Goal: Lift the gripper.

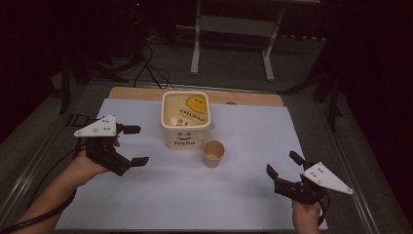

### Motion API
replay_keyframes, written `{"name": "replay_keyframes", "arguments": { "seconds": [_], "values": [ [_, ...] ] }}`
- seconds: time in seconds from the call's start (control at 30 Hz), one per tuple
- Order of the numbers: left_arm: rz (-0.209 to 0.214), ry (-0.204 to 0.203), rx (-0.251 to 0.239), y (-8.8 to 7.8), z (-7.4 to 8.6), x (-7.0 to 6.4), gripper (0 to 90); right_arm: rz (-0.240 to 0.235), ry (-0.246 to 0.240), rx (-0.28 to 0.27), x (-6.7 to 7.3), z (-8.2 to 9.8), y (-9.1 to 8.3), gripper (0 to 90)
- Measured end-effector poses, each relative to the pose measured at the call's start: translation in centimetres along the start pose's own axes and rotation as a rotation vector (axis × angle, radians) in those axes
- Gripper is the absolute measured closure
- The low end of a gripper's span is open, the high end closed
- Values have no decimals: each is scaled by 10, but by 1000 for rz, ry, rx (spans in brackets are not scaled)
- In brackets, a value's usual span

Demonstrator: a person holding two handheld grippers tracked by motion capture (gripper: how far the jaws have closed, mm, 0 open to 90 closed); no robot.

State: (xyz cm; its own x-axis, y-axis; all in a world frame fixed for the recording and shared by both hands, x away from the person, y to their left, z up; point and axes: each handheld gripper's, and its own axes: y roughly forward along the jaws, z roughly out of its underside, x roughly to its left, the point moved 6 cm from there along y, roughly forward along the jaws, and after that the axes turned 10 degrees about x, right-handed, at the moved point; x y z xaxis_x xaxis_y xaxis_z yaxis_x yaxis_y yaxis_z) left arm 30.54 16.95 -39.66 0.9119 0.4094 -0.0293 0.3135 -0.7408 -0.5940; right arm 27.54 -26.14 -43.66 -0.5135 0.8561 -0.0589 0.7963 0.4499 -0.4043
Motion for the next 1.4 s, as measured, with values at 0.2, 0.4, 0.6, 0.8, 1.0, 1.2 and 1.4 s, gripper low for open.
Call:
{"name": "replay_keyframes", "arguments": {
  "seconds": [0.2,0.4,0.6,0.8,1.0,1.2,1.4],
  "values": [
    [30,33,43,12,-12,-1,15,-3,0,4,0,0,0,127],
    [44,50,86,23,-21,3,14,-5,-3,3,0,0,0,126],
    [51,88,136,30,-30,2,14,-12,1,8,0,0,1,127],
    [71,119,193,40,-38,-2,14,-17,0,11,1,0,2,127],
    [88,156,232,51,-46,-3,14,-18,0,15,1,1,2,127],
    [99,167,271,64,-53,0,15,-23,0,19,1,1,3,127],
    [114,210,320,77,-60,-5,15,-27,5,24,0,2,4,127]
  ]
}}
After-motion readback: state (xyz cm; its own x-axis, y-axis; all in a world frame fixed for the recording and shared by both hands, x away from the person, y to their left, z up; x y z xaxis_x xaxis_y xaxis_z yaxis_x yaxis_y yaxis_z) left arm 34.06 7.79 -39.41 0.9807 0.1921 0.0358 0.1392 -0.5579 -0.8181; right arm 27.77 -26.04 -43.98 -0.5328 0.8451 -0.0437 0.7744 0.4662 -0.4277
